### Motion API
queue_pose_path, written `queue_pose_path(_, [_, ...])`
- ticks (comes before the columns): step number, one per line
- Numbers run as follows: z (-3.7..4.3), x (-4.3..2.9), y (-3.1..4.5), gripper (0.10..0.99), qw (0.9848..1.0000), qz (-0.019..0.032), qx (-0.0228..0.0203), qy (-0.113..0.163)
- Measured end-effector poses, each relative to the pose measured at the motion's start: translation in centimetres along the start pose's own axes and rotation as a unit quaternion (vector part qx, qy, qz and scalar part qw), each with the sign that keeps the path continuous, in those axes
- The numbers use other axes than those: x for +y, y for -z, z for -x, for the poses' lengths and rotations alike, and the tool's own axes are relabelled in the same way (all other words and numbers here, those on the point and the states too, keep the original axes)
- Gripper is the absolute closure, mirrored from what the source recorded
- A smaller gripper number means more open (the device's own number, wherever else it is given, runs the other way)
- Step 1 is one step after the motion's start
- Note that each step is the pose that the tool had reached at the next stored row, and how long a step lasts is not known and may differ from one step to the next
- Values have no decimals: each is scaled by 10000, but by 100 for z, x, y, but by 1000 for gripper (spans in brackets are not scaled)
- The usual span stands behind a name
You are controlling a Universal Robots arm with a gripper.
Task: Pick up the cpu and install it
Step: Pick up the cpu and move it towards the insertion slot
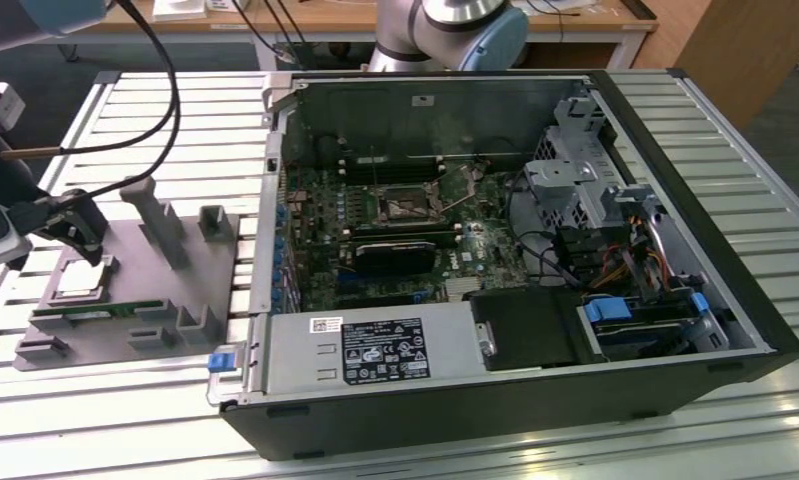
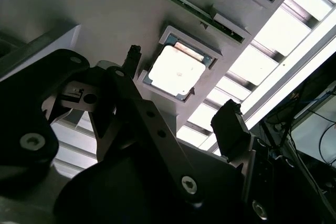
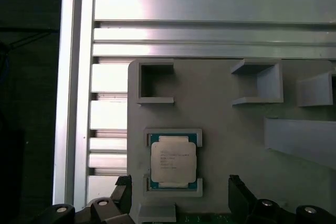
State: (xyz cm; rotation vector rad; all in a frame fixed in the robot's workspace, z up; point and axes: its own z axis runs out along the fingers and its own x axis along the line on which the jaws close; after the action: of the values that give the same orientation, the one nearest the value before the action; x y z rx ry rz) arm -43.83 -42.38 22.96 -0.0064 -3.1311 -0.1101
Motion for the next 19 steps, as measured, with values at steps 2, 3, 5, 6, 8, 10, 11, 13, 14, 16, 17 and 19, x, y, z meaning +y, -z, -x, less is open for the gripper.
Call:
queue_pose_path(2, [0,0,-2,267,10000,0,0,0])
queue_pose_path(3, [0,0,-2,267,10000,0,0,0])
queue_pose_path(5, [0,0,-5,267,10000,1,0,0])
queue_pose_path(6, [0,0,-6,267,10000,1,0,0])
queue_pose_path(8, [0,0,-10,267,10000,1,-1,-8])
queue_pose_path(10, [0,-1,-17,267,10000,2,-5,-58])
queue_pose_path(11, [0,-1,-20,267,9999,1,-7,-100])
queue_pose_path(13, [1,3,-33,267,9999,3,-12,-153])
queue_pose_path(14, [2,11,-41,267,9999,2,-12,-167])
queue_pose_path(16, [3,19,-64,267,9998,1,-16,-213])
queue_pose_path(17, [3,22,-75,267,9997,0,-17,-235])
queue_pose_path(19, [3,21,-98,267,9997,0,-18,-255])
